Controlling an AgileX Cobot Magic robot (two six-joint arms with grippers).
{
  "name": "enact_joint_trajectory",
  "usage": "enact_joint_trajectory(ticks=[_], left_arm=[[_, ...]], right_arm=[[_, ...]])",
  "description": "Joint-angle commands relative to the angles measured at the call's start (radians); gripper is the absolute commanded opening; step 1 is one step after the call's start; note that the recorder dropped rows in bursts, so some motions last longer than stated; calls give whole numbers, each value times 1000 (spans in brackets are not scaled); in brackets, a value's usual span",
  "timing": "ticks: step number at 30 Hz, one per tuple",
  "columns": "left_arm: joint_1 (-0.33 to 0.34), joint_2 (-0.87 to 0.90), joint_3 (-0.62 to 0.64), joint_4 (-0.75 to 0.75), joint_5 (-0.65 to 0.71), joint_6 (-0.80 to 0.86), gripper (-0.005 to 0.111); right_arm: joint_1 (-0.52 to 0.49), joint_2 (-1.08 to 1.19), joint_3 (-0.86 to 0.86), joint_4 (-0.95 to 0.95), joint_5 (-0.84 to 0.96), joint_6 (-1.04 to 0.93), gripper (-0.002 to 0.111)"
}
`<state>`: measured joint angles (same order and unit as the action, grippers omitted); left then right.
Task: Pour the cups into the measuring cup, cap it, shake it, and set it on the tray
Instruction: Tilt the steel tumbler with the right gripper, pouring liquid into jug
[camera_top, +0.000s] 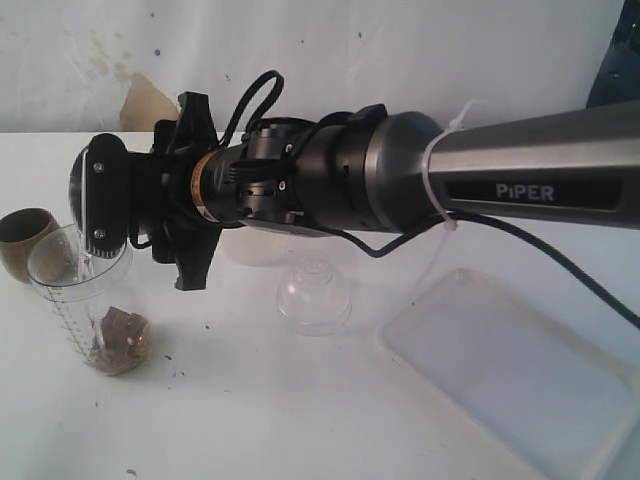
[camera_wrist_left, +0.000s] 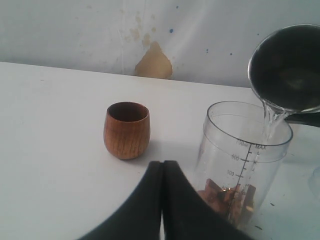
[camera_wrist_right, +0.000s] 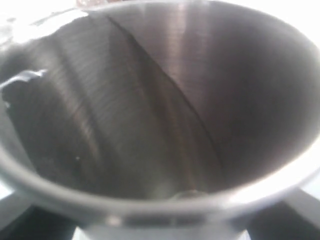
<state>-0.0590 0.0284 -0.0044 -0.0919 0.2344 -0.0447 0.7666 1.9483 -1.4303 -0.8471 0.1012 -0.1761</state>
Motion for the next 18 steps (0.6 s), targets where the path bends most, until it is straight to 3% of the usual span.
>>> enact_joint_trajectory(ticks=[1, 18], left_arm=[[-4, -4, 4, 7, 1, 1, 0], [-4, -4, 4, 7, 1, 1, 0]], right_arm=[[0, -4, -35, -10, -7, -12, 0], [0, -2, -48, -24, 9, -142, 0]])
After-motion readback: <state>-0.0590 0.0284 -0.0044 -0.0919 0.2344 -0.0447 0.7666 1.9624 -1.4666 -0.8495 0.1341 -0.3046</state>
